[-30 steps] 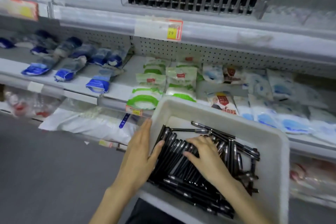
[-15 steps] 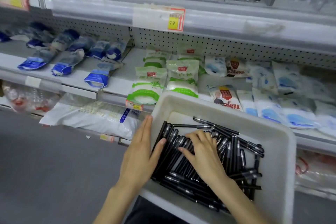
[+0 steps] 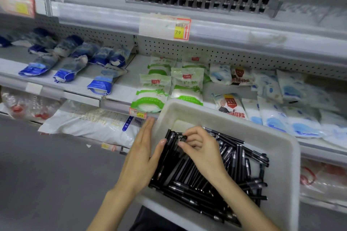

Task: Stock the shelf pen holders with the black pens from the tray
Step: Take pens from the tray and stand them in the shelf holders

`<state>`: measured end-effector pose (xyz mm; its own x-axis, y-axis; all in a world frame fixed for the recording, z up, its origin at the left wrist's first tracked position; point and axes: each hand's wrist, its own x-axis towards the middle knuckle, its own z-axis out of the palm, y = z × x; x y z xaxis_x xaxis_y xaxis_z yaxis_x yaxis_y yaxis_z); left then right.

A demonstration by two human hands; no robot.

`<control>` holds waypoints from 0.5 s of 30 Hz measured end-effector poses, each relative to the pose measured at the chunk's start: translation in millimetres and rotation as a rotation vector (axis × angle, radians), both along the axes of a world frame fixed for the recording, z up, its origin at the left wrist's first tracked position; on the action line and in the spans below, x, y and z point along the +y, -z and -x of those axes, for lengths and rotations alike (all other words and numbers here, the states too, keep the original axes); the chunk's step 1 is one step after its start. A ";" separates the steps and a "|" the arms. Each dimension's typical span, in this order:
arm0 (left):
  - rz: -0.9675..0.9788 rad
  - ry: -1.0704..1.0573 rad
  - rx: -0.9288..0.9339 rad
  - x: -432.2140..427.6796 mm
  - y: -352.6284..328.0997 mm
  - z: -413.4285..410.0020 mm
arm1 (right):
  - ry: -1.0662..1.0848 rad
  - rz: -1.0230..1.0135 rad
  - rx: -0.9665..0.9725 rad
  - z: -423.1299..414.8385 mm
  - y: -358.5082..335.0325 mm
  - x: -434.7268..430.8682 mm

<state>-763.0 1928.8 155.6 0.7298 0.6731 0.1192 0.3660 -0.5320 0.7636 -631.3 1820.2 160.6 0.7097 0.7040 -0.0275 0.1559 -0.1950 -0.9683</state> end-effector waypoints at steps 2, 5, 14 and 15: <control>-0.048 -0.033 -0.104 7.6 -20.9 -5.6 | -0.019 -0.078 0.013 -11.7 -30.6 -4.2; -0.226 -0.043 -0.302 17.5 -71.1 -23.7 | -0.041 -0.210 0.007 -31.1 -89.7 -12.4; -0.655 0.106 -0.434 42.3 -192.8 -117.0 | -0.062 -0.672 -0.344 -98.6 -283.4 -18.6; -0.687 0.121 -0.405 45.6 -196.3 -126.4 | -0.059 -0.685 -0.393 -105.5 -299.0 -15.1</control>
<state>-636.6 1974.4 351.9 0.6045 0.2725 0.7486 0.0412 -0.9491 0.3122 -525.9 1805.1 459.6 0.5381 0.5105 0.6707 0.5029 0.4442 -0.7415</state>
